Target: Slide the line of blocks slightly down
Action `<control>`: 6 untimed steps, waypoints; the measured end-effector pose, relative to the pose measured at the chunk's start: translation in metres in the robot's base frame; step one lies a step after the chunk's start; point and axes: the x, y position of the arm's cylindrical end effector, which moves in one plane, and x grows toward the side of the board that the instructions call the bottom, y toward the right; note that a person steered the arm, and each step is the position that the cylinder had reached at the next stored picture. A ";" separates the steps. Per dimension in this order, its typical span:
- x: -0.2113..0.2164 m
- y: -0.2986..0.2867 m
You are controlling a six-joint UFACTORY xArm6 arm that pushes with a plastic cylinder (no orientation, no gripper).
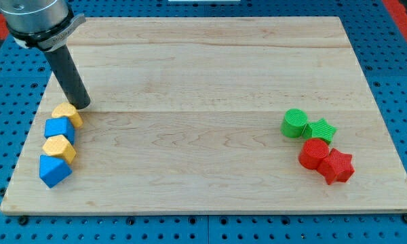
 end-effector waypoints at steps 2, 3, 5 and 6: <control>-0.057 -0.022; -0.027 -0.023; 0.028 -0.028; 0.062 -0.028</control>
